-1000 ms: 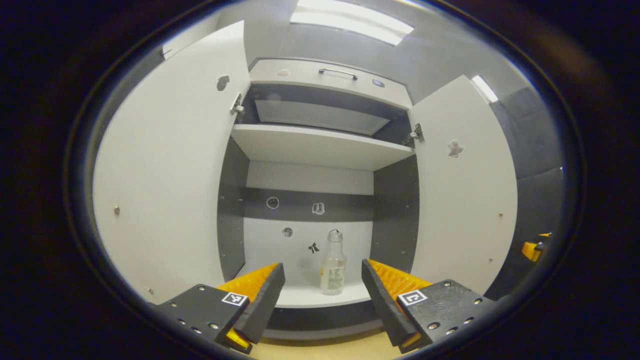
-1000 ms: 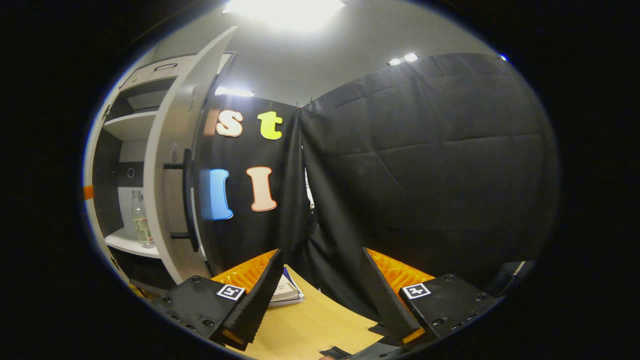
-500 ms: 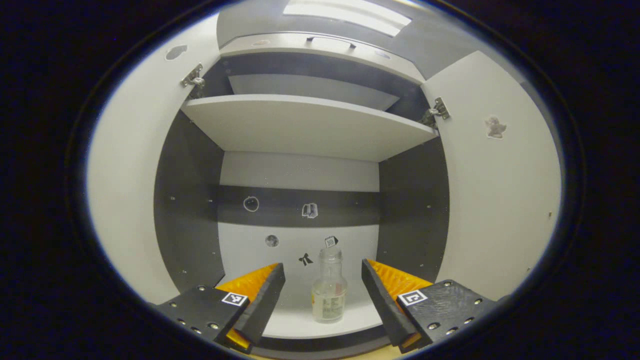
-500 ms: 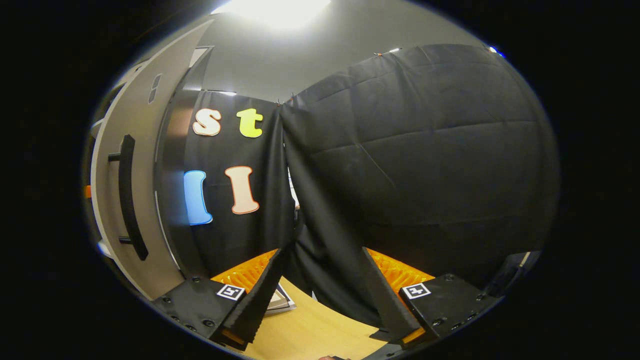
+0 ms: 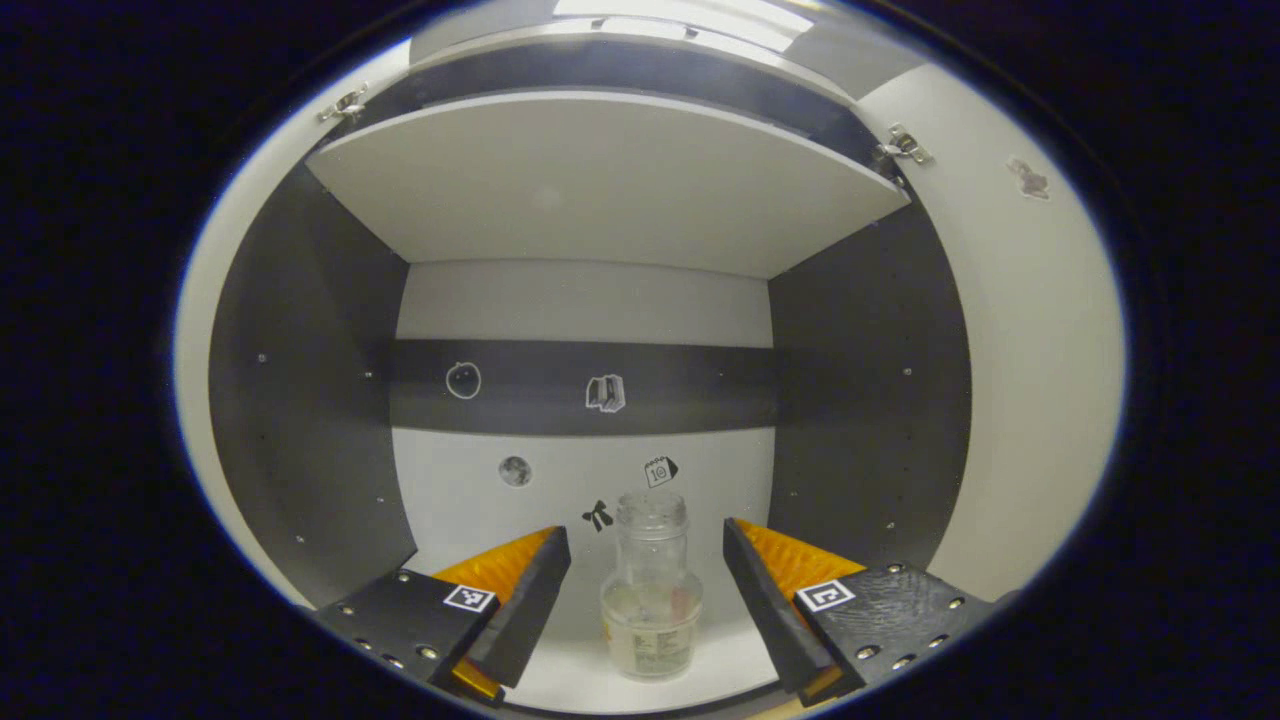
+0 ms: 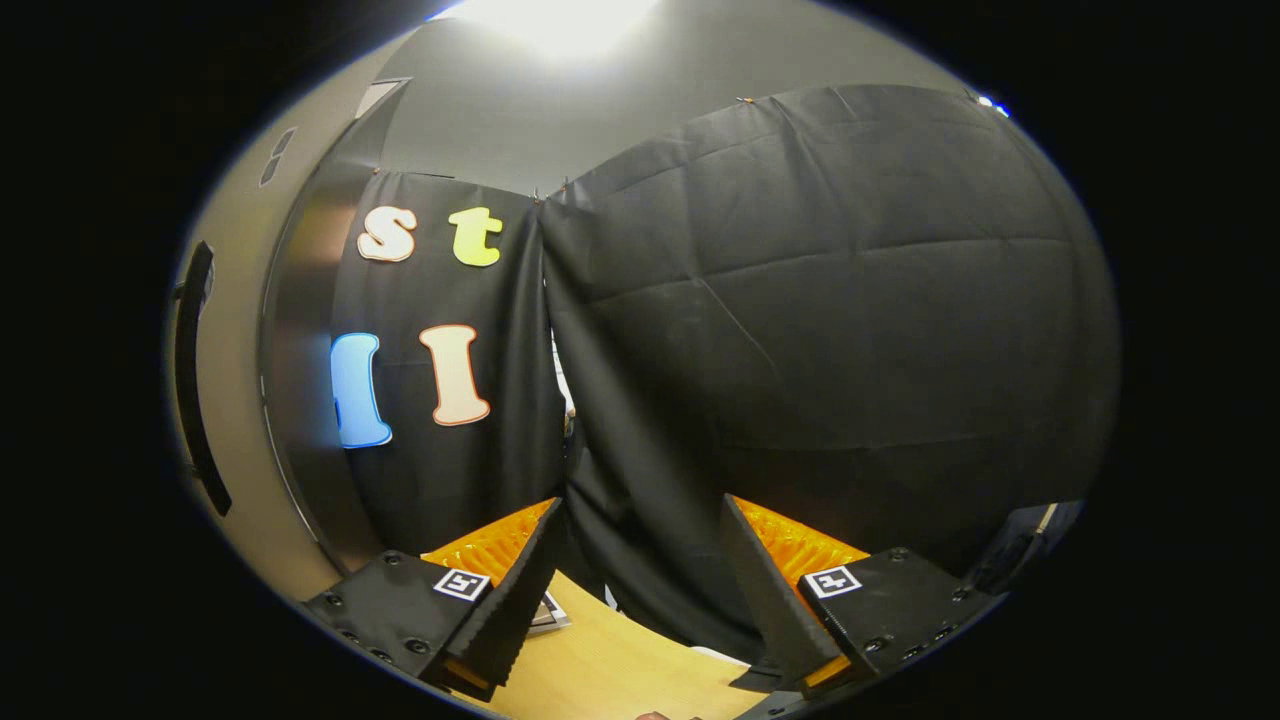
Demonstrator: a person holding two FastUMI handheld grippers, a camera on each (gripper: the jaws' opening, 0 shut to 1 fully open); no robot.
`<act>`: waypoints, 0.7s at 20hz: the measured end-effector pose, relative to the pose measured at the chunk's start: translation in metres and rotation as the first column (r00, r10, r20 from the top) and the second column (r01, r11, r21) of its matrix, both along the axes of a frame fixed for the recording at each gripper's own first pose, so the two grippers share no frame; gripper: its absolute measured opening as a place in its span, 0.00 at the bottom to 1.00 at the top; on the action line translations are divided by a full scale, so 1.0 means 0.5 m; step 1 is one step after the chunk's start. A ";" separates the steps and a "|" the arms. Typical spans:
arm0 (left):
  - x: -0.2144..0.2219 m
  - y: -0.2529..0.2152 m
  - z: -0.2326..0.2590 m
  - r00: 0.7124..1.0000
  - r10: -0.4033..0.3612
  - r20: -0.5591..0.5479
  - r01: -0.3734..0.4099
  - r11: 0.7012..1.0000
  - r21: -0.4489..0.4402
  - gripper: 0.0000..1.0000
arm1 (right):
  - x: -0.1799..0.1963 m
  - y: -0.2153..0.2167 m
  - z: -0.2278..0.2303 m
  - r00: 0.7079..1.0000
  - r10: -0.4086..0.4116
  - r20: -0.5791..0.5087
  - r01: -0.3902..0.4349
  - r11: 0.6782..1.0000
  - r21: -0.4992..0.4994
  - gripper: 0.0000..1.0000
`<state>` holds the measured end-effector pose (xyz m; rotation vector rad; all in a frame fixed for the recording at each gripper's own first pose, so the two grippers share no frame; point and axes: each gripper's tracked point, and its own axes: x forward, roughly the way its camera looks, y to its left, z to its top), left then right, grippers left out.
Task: Grasp the bottle in the cabinet with the left hand and place it on the coaster, then close the right door with the right hand and the left door with the left hand.
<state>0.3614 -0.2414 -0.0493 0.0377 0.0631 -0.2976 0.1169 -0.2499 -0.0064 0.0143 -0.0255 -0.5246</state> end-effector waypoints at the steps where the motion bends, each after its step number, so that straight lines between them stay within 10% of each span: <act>1: 0.005 -0.001 -0.004 1.000 0.001 -0.002 -0.001 1.000 0.001 0.97 | 0.009 -0.004 -0.003 1.000 0.000 0.000 0.000 1.000 0.006 0.98; 6: 0.034 -0.011 -0.012 1.000 0.011 0.003 -0.011 0.999 0.045 0.89 | 0.055 -0.004 -0.008 1.000 0.014 -0.002 -0.014 0.999 0.039 0.93; 8: 0.038 -0.017 -0.013 1.000 0.004 0.003 -0.005 0.998 0.058 0.56 | 0.074 -0.004 -0.012 1.000 0.023 -0.006 -0.022 0.999 0.037 0.93; 12: 0.042 -0.015 -0.005 1.000 0.029 0.006 -0.030 0.999 0.017 0.37 | 0.089 -0.002 -0.010 0.999 0.036 -0.006 -0.036 0.999 0.032 0.94; 14: 0.038 -0.011 0.000 1.000 0.027 0.009 -0.028 1.000 0.008 0.44 | 0.086 -0.002 -0.015 0.999 0.040 -0.011 -0.039 0.999 0.033 0.94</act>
